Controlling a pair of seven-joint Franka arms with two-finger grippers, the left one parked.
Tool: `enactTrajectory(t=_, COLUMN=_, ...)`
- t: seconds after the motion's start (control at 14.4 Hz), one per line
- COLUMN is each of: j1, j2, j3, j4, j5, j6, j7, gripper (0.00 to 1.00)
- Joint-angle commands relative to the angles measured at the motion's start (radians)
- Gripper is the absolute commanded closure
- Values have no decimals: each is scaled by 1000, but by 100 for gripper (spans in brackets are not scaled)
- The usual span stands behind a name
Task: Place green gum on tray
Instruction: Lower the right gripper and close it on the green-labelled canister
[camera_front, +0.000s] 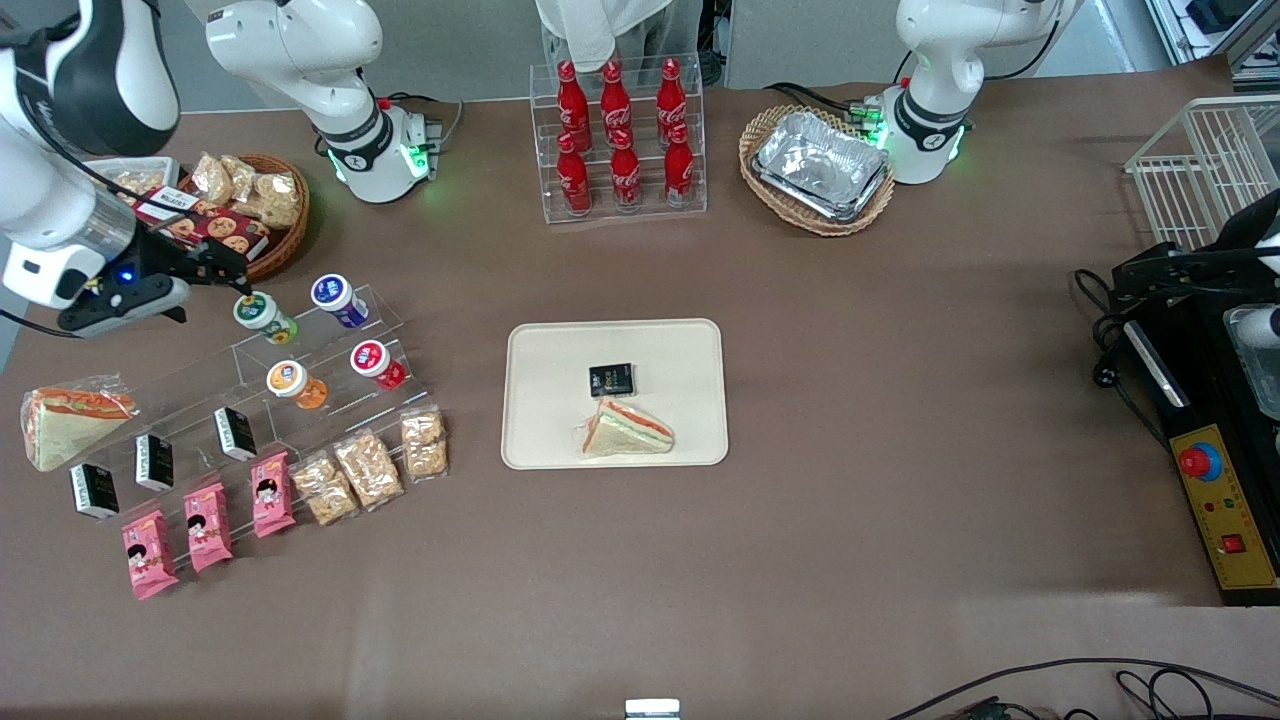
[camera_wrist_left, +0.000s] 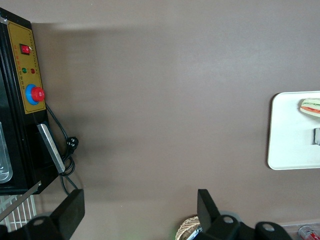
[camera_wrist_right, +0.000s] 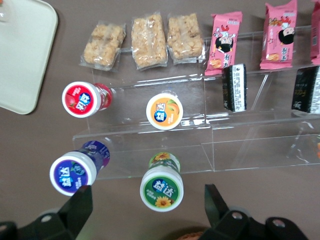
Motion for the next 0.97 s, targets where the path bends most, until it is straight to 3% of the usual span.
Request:
enactTrajectory(t=0.0, j1=2, j2=-45, j3=-6, j4=-118, j5=-22, j6=99, j7=-9, gripper=0)
enactTrajectory(t=0.42, j1=-2, j2=-110, j3=-30, j4=-284, j5=-36, j6=222, j7=-9, gripper=0)
enactTrajectory(t=0.9, j1=0, j2=-110, j3=-64, j4=-343, j5=-62, j6=304, j7=-11, gripper=0)
